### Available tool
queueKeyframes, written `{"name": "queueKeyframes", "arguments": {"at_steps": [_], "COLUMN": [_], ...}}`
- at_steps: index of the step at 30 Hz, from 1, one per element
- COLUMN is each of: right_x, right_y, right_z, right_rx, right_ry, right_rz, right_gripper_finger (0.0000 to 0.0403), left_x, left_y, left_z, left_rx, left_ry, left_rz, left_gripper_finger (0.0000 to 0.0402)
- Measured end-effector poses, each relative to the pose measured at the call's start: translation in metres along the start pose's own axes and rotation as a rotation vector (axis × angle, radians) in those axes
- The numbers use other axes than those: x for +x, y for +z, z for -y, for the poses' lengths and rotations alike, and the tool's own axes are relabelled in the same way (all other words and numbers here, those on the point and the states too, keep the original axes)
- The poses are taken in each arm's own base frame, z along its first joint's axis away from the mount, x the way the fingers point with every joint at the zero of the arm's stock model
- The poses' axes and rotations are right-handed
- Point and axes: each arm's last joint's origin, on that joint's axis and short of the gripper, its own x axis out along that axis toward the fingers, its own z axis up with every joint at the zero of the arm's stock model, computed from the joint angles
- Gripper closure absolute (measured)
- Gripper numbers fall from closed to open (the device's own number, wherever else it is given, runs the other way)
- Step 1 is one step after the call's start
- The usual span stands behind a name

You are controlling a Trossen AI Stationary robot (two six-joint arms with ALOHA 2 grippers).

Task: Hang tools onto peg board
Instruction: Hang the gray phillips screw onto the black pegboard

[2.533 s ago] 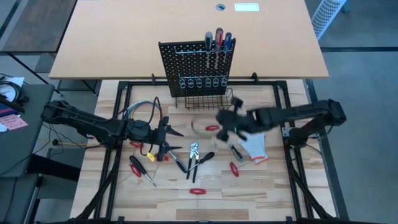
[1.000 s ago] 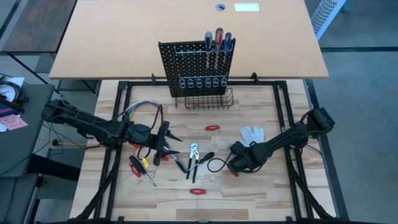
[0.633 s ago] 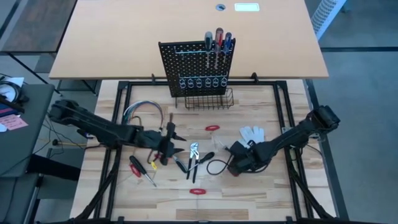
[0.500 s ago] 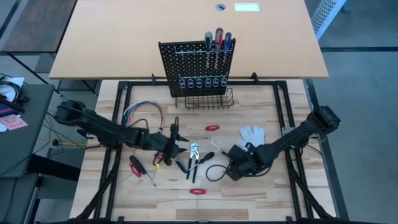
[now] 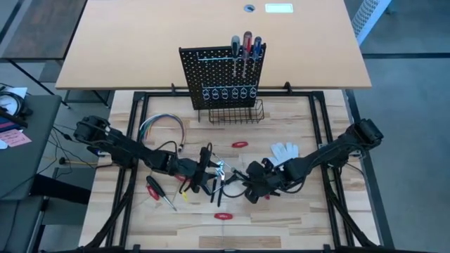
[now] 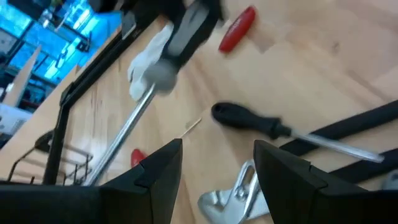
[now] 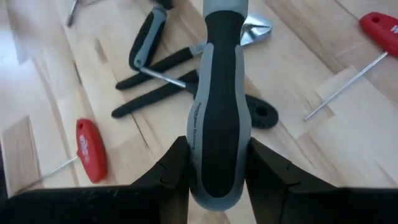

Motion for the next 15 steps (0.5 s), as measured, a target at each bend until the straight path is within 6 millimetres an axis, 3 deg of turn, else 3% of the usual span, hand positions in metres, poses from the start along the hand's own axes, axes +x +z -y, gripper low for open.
{"name": "queueKeyframes", "arguments": {"at_steps": [7,15], "right_x": [0.005,0.018], "right_y": [0.008,0.010], "right_z": [0.009,0.008], "right_rx": [0.045,0.047], "right_ry": [-0.014,0.015], "right_rz": [-0.021,-0.033], "right_gripper_finger": [0.0290,0.0290], "left_x": [-0.006,-0.006], "left_y": [0.010,0.015], "left_z": [0.013,0.005], "left_rx": [0.092,0.232], "left_ry": [-0.004,0.132], "left_rz": [0.025,-0.060], "left_gripper_finger": [0.0210,0.0210]}}
